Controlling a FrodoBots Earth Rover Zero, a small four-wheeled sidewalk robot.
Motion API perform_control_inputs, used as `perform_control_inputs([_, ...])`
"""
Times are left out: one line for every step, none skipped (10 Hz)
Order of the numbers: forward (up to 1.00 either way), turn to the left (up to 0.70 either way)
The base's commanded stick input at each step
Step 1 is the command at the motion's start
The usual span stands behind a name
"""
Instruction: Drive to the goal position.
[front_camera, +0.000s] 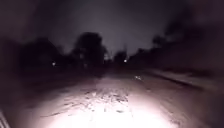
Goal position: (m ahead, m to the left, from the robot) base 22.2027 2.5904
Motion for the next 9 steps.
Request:
perform_control_inputs([0.7, 0.0])
perform_control_inputs([0.7, 0.0])
perform_control_inputs([0.7, 0.0])
perform_control_inputs([0.7, 0.0])
perform_control_inputs([0.7, 0.0])
perform_control_inputs([0.7, 0.0])
perform_control_inputs([0.7, 0.0])
perform_control_inputs([0.7, 0.0])
perform_control_inputs([0.7, 0.0])
